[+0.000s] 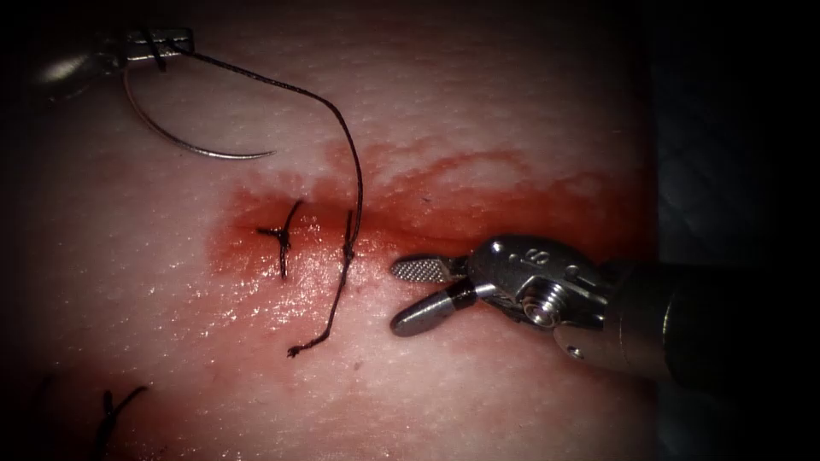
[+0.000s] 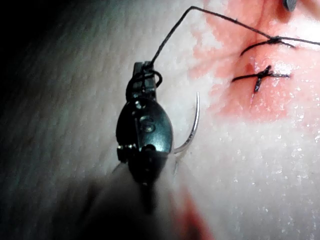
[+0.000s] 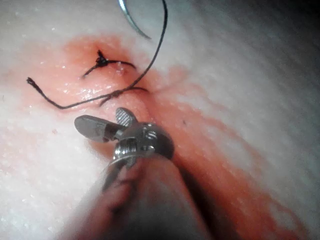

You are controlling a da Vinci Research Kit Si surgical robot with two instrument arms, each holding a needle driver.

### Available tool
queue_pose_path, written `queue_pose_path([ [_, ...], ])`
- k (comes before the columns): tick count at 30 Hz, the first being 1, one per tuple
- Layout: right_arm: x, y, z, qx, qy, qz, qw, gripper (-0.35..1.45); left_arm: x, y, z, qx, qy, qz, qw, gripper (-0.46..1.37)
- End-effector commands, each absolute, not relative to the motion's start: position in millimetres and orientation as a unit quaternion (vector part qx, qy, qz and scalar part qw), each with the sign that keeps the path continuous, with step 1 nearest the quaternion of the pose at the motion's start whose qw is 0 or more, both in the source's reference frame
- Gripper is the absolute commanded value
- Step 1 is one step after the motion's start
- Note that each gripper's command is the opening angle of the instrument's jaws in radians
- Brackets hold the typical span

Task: Wound Closure
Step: With the right suturecutter, cut the long suture end

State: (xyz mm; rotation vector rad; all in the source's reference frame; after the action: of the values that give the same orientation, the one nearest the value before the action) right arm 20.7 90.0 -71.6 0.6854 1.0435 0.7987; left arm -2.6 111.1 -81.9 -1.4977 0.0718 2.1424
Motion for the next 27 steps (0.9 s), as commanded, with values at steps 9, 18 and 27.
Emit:
queue_pose_path([
  [9, 20.7, 90.0, -71.6, 0.299, 0.474, 0.374, 0.739, 0.82, -2.4, 112.2, -83.7, -0.557, 0.027, 0.788, 0.26, -0.35],
  [18, 21.3, 90.8, -71.0, 0.229, 0.49, 0.467, 0.699, 0.88, -2.0, 113.0, -85.2, -0.554, 0.034, 0.788, 0.266, -0.35],
  [27, 22.5, 91.2, -70.6, 0.161, 0.509, 0.487, 0.692, 1.14, -2.0, 114.0, -86.4, -0.551, 0.036, 0.79, 0.265, -0.35],
])
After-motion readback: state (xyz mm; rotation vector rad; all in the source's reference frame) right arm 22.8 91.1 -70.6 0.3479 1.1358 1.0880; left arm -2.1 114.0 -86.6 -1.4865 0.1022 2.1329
